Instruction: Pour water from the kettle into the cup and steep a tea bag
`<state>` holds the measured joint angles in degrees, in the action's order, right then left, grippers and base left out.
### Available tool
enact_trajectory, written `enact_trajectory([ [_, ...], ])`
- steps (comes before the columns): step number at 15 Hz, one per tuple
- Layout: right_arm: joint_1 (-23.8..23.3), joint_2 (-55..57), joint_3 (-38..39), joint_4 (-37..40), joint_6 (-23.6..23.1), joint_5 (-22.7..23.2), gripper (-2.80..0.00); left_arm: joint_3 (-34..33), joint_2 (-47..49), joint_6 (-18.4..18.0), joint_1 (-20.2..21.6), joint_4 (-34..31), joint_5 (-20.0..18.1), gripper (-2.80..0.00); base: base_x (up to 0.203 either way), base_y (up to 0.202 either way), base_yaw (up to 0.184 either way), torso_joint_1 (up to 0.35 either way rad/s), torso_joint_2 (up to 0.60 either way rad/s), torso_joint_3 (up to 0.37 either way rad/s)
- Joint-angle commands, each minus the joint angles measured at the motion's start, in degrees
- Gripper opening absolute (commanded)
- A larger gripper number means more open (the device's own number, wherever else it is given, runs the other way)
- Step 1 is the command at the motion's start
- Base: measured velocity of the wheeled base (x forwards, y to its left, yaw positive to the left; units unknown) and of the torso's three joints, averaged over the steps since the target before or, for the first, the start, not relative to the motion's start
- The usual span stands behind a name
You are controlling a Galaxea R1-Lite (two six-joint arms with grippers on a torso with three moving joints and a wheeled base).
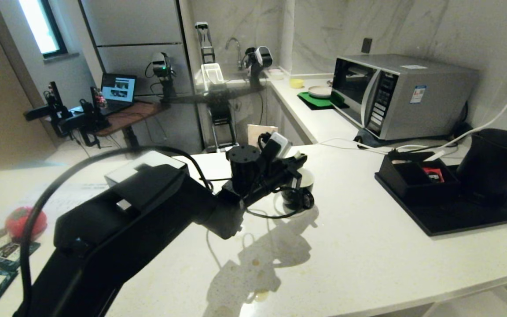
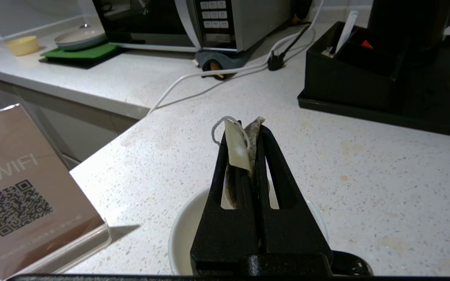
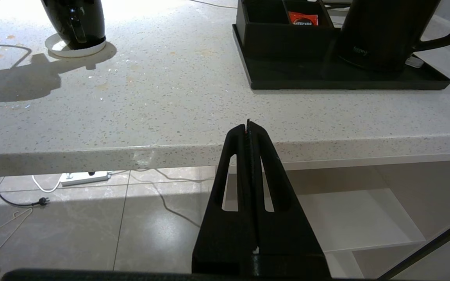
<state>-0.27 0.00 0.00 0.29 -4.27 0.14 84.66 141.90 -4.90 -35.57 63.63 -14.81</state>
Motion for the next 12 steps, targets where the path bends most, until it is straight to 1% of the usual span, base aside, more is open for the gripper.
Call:
enact_trajectory([
  [1,0.0,0.0,0.0,0.1,0.0,0.0,-2.8,0.9,-0.3,-0.1,0.2,-1.4,-0.1,-2.8,0.0,0.0,0.0,0.0,0.0,0.0],
  [12,0.0,0.0,0.0,0.0,0.0,0.0,-2.8,1.2,-0.1,-0.1,0.9,-8.3,-0.1,-2.8,0.0,0.0,0.0,0.0,0.0,0.0],
])
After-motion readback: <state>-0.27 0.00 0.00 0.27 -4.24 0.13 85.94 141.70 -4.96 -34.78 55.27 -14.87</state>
